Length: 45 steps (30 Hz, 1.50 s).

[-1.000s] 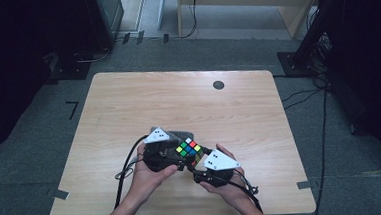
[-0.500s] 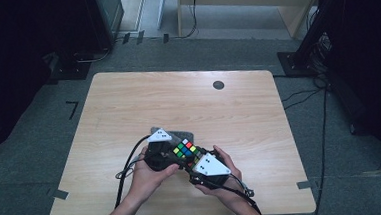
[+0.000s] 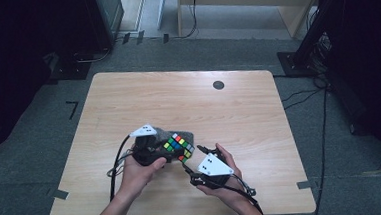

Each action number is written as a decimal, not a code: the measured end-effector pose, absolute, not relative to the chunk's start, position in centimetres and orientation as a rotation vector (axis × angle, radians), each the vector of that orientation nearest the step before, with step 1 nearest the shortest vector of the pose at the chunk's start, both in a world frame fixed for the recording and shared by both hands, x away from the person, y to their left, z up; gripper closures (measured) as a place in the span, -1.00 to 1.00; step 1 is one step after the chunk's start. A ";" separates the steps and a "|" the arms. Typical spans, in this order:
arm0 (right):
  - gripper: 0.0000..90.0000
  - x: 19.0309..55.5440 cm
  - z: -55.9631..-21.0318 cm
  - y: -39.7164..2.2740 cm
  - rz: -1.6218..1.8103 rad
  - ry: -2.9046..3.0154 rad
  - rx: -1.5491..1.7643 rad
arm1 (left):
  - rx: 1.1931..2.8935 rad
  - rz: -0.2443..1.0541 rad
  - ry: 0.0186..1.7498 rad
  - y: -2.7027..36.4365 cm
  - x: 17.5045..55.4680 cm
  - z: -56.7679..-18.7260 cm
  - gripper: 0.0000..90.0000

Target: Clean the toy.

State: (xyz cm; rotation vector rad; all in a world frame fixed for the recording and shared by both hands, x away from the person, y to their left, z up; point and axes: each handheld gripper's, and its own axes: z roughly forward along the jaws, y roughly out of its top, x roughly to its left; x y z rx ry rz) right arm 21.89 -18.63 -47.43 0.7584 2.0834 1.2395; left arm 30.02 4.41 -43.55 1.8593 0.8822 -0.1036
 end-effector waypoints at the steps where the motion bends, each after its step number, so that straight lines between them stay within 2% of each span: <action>1: -0.39 22.0 -47.4 -18.8 1.240 2.075 0.773 | 1.838 -0.076 0.888 5.2 30.2 -43.4 -0.24; 7: -0.38 22.9 -47.6 -18.8 1.303 2.086 0.864 | 1.715 0.018 0.880 8.7 31.1 -43.0 -0.24; 12: -0.41 23.8 -48.0 -17.5 1.338 2.122 0.931 | 1.694 0.060 0.853 9.5 30.9 -42.9 -0.24; 22: -0.51 28.3 -49.9 -12.8 1.444 2.205 1.184 | 1.639 0.113 0.887 11.0 31.1 -43.1 -0.24; 32: -0.40 30.2 -51.7 -10.4 1.286 2.309 1.207 | 1.658 0.147 0.902 11.1 31.2 -43.7 -0.24; 35: -0.29 30.1 -51.8 -10.1 1.232 2.309 1.175 | 1.676 0.156 0.889 10.8 31.2 -43.7 -0.24; 37: -0.11 29.9 -52.0 -9.7 1.161 2.304 1.124 | 1.688 0.163 0.876 10.7 31.1 -43.8 -0.24; 38: -0.11 29.9 -52.0 -9.7 1.161 2.304 1.124 | 1.693 0.163 0.869 10.6 31.1 -43.8 -0.24; 40: 0.08 29.7 -52.0 -9.7 1.103 2.299 1.082 | 1.700 0.168 0.862 10.5 31.0 -43.7 -0.24; 43: 0.57 29.7 -51.8 -10.2 1.083 2.309 1.073 | 1.703 0.182 0.850 10.5 30.9 -43.7 -0.24; 45: 0.62 29.7 -51.7 -10.6 1.086 2.315 1.084 | 1.705 0.195 0.847 10.5 30.8 -43.7 -0.24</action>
